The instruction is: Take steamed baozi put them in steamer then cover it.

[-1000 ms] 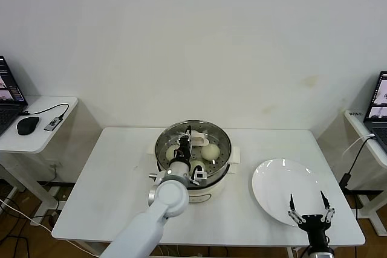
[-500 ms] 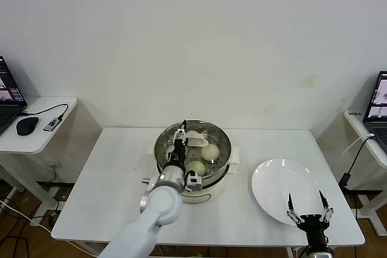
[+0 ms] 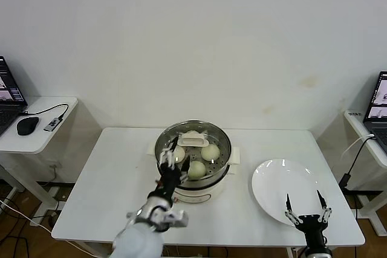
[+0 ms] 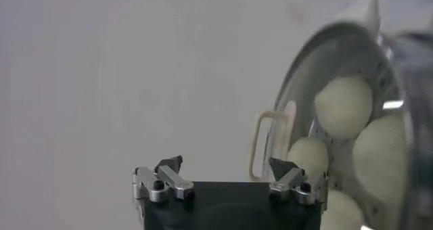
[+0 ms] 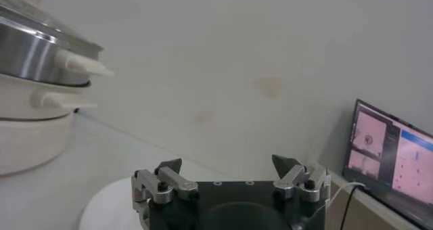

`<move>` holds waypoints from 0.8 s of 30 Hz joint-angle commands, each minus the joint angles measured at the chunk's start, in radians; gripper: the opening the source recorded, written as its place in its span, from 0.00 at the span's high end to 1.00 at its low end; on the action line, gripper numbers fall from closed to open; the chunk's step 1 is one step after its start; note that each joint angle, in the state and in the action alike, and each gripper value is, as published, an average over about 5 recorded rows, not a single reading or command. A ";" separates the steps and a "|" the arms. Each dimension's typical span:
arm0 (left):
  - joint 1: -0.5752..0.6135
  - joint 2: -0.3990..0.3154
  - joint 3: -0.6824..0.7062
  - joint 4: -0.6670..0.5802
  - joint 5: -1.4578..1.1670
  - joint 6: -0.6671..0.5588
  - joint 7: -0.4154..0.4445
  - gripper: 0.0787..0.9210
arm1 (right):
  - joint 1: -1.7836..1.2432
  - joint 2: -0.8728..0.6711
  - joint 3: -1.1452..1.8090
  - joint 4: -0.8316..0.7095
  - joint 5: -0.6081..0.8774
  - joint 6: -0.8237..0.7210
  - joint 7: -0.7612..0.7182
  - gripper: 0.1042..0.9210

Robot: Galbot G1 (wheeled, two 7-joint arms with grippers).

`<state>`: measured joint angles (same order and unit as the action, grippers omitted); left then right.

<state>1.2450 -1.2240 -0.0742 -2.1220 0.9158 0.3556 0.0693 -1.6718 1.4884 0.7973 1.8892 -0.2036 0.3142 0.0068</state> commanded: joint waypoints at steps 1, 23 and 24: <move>0.622 -0.053 -0.506 -0.119 -0.951 -0.490 -0.265 0.12 | -0.021 -0.040 -0.039 0.008 0.047 0.005 -0.008 0.12; 0.702 -0.148 -0.464 0.092 -1.157 -0.565 -0.215 0.12 | -0.114 -0.148 -0.198 0.043 0.257 -0.078 -0.116 0.12; 0.701 -0.148 -0.464 0.096 -1.156 -0.564 -0.212 0.12 | -0.115 -0.148 -0.202 0.045 0.258 -0.079 -0.117 0.12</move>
<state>1.8688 -1.3412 -0.4929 -2.0745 -0.1086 -0.1429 -0.1537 -1.7631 1.3661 0.6520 1.9246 -0.0041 0.2580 -0.0816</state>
